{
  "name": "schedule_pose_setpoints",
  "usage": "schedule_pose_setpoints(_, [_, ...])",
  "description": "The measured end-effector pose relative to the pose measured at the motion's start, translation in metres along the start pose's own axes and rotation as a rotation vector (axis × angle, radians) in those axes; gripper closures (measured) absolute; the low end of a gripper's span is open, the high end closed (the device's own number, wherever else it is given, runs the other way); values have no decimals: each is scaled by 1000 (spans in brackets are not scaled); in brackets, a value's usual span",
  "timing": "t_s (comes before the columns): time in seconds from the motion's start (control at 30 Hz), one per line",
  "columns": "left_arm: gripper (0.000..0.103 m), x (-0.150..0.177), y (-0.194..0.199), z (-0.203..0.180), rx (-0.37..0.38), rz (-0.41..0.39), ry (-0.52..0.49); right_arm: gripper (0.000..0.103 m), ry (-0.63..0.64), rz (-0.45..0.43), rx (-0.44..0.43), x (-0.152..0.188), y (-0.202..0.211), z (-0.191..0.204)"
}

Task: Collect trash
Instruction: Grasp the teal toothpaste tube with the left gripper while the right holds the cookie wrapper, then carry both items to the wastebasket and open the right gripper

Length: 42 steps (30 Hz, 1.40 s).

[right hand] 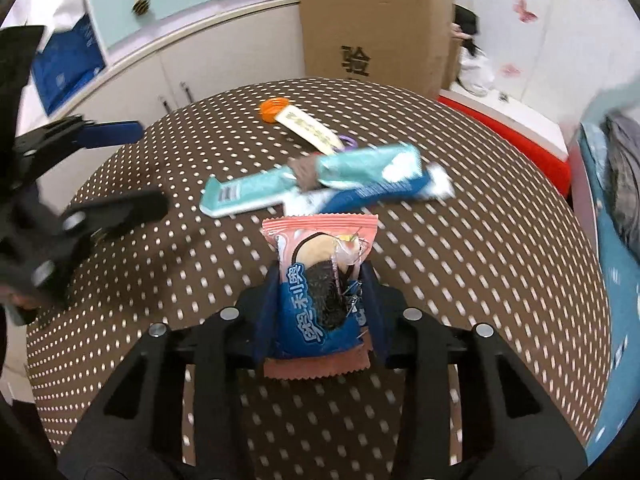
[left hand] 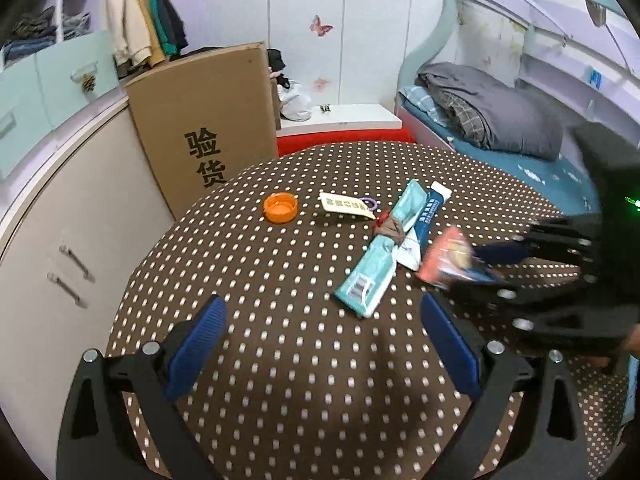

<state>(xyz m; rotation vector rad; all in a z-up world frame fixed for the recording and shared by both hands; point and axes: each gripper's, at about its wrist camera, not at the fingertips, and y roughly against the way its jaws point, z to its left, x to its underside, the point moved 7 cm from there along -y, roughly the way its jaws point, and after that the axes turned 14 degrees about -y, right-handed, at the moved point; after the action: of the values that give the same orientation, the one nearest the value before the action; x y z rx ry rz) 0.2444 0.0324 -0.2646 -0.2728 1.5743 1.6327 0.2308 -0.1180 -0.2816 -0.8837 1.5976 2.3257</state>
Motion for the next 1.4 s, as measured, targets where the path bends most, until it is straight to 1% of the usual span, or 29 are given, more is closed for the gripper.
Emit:
schedule_pose_setpoints(0.13, [8, -11, -23, -5, 7, 18, -55, 65, -105, -20, 6, 12, 16, -27])
schedule_pose_setpoints(0.27, [8, -26, -47, -12, -1, 44, -145, 65, -178, -40, 10, 24, 34, -46])
schedule_pose_setpoints(0.37, [8, -36, -59, -20, 21, 42, -183, 65, -259, -57, -8, 33, 46, -60])
schedule_pose_setpoints(0.4, [8, -38, -65, -22, 32, 53, -183, 65, -276, -60, -16, 36, 48, -63])
schedule_pose_setpoints(0.47, [19, -40, -75, -23, 43, 74, -174, 65, -294, -65, -11, 41, 52, -67])
schedule_pose_setpoints(0.5, [29, -40, -76, -24, 64, 74, -164, 65, -299, -67, -2, 43, 55, -69])
schedule_pose_setpoints(0.53, [44, -41, -76, -24, 100, 70, -136, 65, -304, -69, 0, 47, 57, -69])
schedule_pose_setpoints(0.57, [51, -40, -75, -25, 126, 69, -120, 65, -308, -72, 0, 49, 60, -71])
schedule_pose_setpoints(0.6, [68, -40, -73, -26, 144, 69, -109, 65, -310, -76, 1, 50, 64, -73])
schedule_pose_setpoints(0.63, [78, -39, -71, -26, 147, 70, -104, 65, -311, -78, 3, 52, 67, -75])
schedule_pose_setpoints(0.67, [80, -38, -66, -26, 133, 64, -97, 65, -312, -81, 4, 53, 69, -76])
schedule_pose_setpoints(0.7, [81, -37, -64, -26, 135, 61, -89, 65, -313, -84, 4, 54, 71, -76])
schedule_pose_setpoints(0.73, [81, -33, -60, -26, 147, 58, -71, 65, -315, -87, 3, 55, 73, -76])
schedule_pose_setpoints(0.93, [82, -8, -32, -24, 155, 38, 14, 65, -322, -98, -6, 63, 78, -79])
schedule_pose_setpoints(1.1, [82, 13, -4, -19, 156, 12, 72, 65, -337, -129, -9, 65, 91, -82])
schedule_pose_setpoints(1.17, [82, 16, 10, -20, 152, -4, 89, 65, -341, -143, -4, 65, 98, -86])
schedule_pose_setpoints(1.33, [82, 6, 35, -30, 147, -48, 95, 65, -360, -206, 7, 60, 126, -102])
schedule_pose_setpoints(1.4, [82, -4, 46, -40, 153, -72, 88, 65, -376, -238, 13, 58, 141, -112])
